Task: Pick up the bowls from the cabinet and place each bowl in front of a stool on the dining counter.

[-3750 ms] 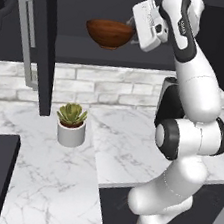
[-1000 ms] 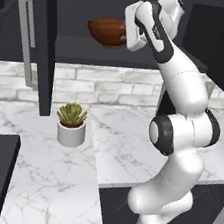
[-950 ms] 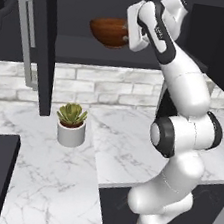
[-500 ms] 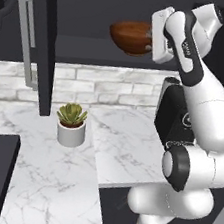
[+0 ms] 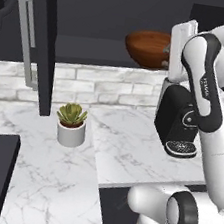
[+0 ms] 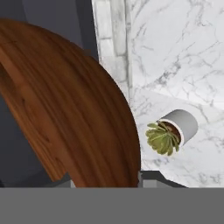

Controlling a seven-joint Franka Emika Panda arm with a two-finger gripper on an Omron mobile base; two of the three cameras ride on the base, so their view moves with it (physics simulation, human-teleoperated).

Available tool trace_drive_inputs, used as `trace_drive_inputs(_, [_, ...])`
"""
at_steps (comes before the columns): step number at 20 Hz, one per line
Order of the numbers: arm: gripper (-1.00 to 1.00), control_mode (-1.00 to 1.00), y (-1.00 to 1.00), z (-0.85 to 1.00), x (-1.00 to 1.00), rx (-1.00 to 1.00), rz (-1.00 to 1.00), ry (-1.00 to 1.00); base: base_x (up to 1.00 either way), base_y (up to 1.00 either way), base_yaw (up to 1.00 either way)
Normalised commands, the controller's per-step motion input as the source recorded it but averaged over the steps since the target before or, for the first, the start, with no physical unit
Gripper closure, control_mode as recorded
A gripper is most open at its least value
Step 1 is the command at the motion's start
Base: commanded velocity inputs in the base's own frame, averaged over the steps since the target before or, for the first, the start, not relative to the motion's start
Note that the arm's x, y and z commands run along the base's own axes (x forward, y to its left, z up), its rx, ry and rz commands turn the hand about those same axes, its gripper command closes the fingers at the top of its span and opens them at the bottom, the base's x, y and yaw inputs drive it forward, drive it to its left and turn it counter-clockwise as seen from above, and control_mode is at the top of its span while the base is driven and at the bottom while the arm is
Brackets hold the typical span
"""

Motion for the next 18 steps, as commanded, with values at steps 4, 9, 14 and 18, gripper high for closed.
trace_drive_inputs(4, [1.0, -1.0, -0.3, -0.01, -1.0, 0.04, -0.05, 0.0, 0.0, 0.0, 0.0])
trace_drive_inputs(9, [1.0, -1.0, -0.36, -0.08, -1.0, 0.07, -0.04, 0.01, 0.0, 0.0, 0.0])
trace_drive_inputs(14, [1.0, -1.0, -0.09, -0.09, -1.0, 0.02, -0.05, 0.1, 0.0, 0.0, 0.0])
trace_drive_inputs(18, [1.0, -1.0, 0.0, -0.06, -0.97, 0.0, -0.06, 0.15, 0.0, 0.0, 0.0])
